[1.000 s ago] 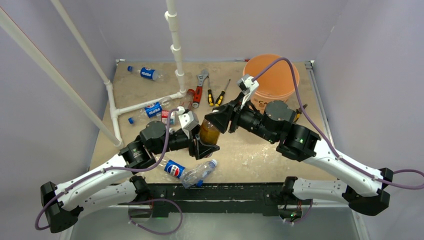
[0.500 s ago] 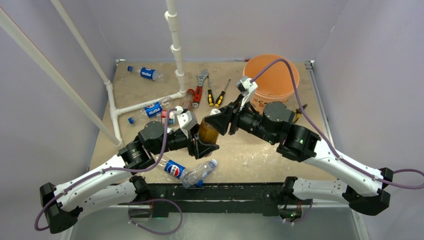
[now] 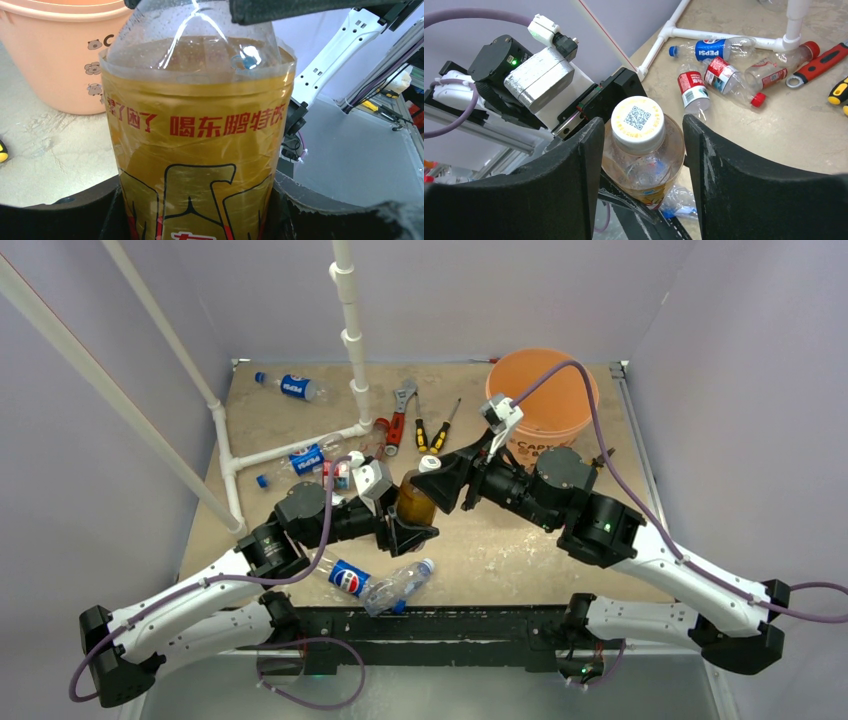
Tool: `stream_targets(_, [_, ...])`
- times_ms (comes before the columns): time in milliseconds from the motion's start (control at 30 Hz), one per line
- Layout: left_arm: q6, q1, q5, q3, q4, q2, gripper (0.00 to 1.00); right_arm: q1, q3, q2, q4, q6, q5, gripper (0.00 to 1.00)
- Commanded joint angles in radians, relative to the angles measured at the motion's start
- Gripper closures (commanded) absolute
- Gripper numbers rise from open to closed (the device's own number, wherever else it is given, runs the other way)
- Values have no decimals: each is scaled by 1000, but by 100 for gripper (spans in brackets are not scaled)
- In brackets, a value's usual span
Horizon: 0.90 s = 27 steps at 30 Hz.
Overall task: Put the plastic bottles in the bin
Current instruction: Place the plastic bottle in the trash bin.
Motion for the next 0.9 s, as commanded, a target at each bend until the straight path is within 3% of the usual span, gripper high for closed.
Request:
stream_targets(0, [3, -3, 1, 35, 51, -10, 68, 4, -7, -25, 71, 15, 33, 41])
stream_targets(267, [-5, -3, 2, 28, 50, -6, 68, 4, -6, -7, 90, 18, 28, 54])
stream_targets(367, [-9, -3, 1, 26, 51, -8, 67, 4, -4, -2, 98, 15, 19, 76])
stream_targets(400, [-12, -3, 1, 26, 48, -9, 63, 4, -4, -2, 98, 12, 15, 92])
stream_targets(433, [-13, -3, -2, 28, 41, -9, 56, 4, -4, -6, 93, 10, 15, 100])
stream_targets(533, [-12, -4, -34, 40, 3, -11, 33, 4, -9, -32, 92, -10, 24, 100])
stream_targets(600, [-13, -3, -61, 43, -22, -23, 13, 4, 0, -55, 81, -25, 52, 100])
stream_targets(700, [-21, -3, -105, 29, -46, -67, 5, 4, 39, -95, 44, -58, 115, 100])
stream_targets(867, [-61, -3, -245, -20, -113, -191, 1, 4, 81, -178, 26, -129, 312, 100])
